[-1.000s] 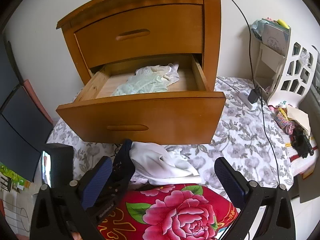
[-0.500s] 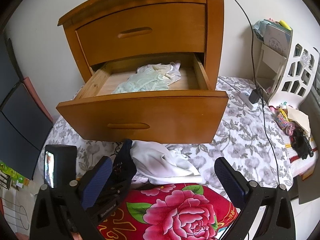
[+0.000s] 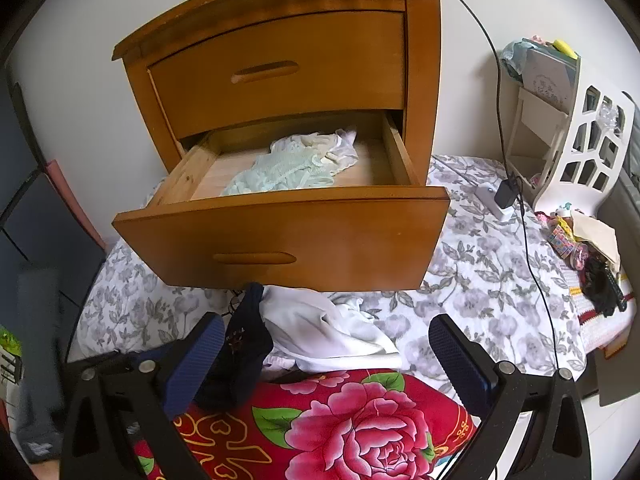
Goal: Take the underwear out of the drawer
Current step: 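Lower the navy sock onto the bedsheet beside the white shirt and open the left gripper, then move the right gripper toward the pale green lace cloth in the drawer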
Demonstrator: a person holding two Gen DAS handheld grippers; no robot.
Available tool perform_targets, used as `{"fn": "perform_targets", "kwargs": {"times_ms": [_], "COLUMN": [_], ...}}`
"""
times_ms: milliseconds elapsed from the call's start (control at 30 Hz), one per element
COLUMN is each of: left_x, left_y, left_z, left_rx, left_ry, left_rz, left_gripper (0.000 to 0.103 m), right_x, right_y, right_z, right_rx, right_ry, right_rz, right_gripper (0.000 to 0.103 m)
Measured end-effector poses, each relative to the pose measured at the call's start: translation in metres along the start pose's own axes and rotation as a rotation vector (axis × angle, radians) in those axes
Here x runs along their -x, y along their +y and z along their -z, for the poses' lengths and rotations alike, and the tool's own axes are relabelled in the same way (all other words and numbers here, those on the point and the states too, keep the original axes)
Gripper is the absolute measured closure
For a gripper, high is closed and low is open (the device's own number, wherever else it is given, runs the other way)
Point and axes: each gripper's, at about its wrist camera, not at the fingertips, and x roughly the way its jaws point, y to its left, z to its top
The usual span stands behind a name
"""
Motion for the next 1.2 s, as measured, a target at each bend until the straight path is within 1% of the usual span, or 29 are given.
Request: {"fn": "perform_targets", "kwargs": {"times_ms": [33,100,133,167,233,333,400,567,667,767,867,967,1200], "left_x": [0.007,0.018,0.026,0.032,0.042,0.053,0.058,0.060,0.064,0.073,0.084,0.094,0.101], "left_y": [0.001,0.004,0.007,0.008,0.012,0.017,0.020,0.024,0.023,0.018,0.009,0.002,-0.005], "left_z": [-0.003,-0.006,-0.009,-0.010,-0.015,-0.019,-0.020,-0.019,-0.020,-0.025,-0.034,-0.043,-0.048], "left_rx": [0.004,0.020,0.032,0.042,0.059,0.077,0.081,0.084,0.082,0.060,0.028,0.015,0.004], "left_ry": [-0.016,-0.047,-0.072,-0.091,-0.120,-0.151,-0.175,-0.201,-0.217,-0.245,-0.276,-0.315,-0.377], "left_rz": [-0.004,-0.016,-0.026,-0.034,-0.046,-0.086,-0.118,-0.199,-0.218,-0.236,-0.266,-0.278,-0.311], "left_gripper": [0.062,0.043,0.030,0.027,0.027,0.022,0.022,0.021,0.021,0.021,0.021,0.021,0.021], "right_x": [0.001,0.002,0.003,0.003,0.003,0.003,0.003,0.004,0.004,0.004,0.004,0.004,0.004], "right_y": [0.000,-0.001,-0.002,-0.002,-0.003,-0.003,-0.003,-0.004,-0.005,-0.005,-0.004,-0.003,-0.003], "right_z": [0.000,-0.001,-0.001,-0.001,-0.001,-0.001,-0.001,-0.001,0.000,0.000,0.000,0.001,-0.001], "right_rx": [-0.002,-0.005,-0.007,-0.008,-0.013,-0.017,-0.017,-0.021,-0.026,-0.025,-0.023,-0.017,-0.022], "right_ry": [-0.003,-0.007,-0.009,-0.010,-0.011,-0.010,-0.010,-0.014,-0.015,-0.011,-0.009,-0.010,-0.011], "right_rz": [-0.001,-0.003,-0.003,-0.003,-0.004,-0.008,-0.011,-0.015,-0.016,-0.019,-0.022,-0.023,-0.018], "right_gripper": [0.000,0.000,0.000,0.000,0.000,0.000,0.000,0.000,0.000,0.000,0.000,0.000,0.000]}}
